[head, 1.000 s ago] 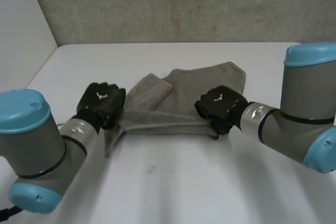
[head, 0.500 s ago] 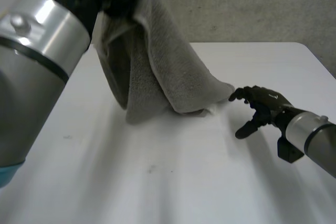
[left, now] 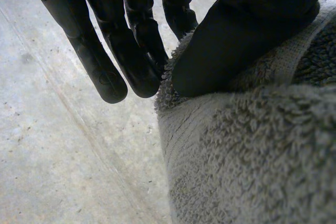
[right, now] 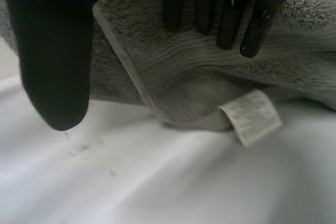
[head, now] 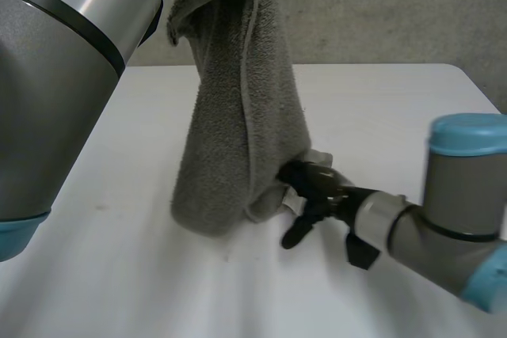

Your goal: Fold the laundry

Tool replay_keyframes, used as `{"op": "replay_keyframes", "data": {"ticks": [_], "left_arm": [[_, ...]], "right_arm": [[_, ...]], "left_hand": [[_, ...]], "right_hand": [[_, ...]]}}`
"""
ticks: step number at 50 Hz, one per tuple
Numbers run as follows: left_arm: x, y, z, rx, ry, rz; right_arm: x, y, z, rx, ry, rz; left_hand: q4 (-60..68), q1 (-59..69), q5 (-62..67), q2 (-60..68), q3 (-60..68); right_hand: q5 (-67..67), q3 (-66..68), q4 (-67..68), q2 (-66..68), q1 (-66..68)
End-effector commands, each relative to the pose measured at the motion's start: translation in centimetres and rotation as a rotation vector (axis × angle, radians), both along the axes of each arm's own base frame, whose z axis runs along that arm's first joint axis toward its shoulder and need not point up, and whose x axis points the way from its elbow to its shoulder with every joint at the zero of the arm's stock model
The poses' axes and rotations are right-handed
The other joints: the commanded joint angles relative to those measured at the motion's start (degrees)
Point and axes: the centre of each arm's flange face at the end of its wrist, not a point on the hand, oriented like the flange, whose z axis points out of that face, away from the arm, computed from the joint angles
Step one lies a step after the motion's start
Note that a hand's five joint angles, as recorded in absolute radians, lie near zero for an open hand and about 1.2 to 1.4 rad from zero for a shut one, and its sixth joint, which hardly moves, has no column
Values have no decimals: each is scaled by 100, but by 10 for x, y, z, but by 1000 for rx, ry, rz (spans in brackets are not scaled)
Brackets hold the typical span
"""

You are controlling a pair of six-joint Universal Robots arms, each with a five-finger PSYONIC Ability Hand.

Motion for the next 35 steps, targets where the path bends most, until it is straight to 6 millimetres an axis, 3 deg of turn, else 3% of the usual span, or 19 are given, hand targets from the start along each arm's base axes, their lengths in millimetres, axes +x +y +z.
{"op": "replay_keyframes", "data": {"ticks": [1,8,13,18,19,21,22,23,27,29,30,32,35], "left_arm": [[1,0,-1,5,-4,2],[2,1,-5,14,-10,2],[3,4,-4,12,-8,-3],[5,9,2,-1,3,-6],[6,9,2,-2,5,-5],[8,8,4,-5,8,1],[8,8,4,-5,8,1],[8,8,4,-5,10,4],[14,10,12,-17,35,25],[22,15,23,-37,67,42],[22,15,23,-37,68,42],[28,17,30,-51,86,56],[31,17,33,-56,93,63]], "right_arm": [[63,4,-15,-5,-43,54],[100,-8,-28,-8,-100,63],[110,-12,-35,-15,-109,75],[117,-1,-39,-5,-102,110],[117,3,-39,-2,-98,117],[114,8,-37,-2,-89,118],[114,8,-37,-2,-89,118],[108,5,-31,-13,-87,99],[88,-8,-17,-78,-66,-6],[37,-71,10,-261,-66,-308],[37,-72,10,-262,-66,-310],[-13,-115,39,-422,-52,-538],[-22,-122,46,-460,-37,-557]], "left_hand": [[1027,1269,1098,1041,1037],[1027,1269,1098,1041,1037],[1027,1269,1098,1041,1037],[1027,1269,1098,1041,1037],[1027,1269,1098,1041,1037],[1027,1269,1098,1041,1037],[1027,1269,1098,1041,1037],[1027,1269,1098,1041,1037],[1027,1269,1098,1041,1037],[1027,1269,1098,1041,1037],[1027,1269,1098,1041,1037],[1027,1269,1098,1041,1037],[1027,1269,1098,1041,1037]], "right_hand": [[3,-14,-47,-173,85],[21,3,-30,-155,102],[-47,-64,-97,-223,35],[323,306,273,147,405],[1322,1305,1272,1146,1404],[5833,5816,5783,5657,5915],[5857,5839,5807,5681,5939],[6368,6350,6318,6192,6449],[6373,6355,6323,6197,6455],[6373,6355,6323,6197,6455],[6373,6355,6323,6197,6455],[6373,6355,6323,6197,6455],[6373,6355,6323,6197,6455]]}}
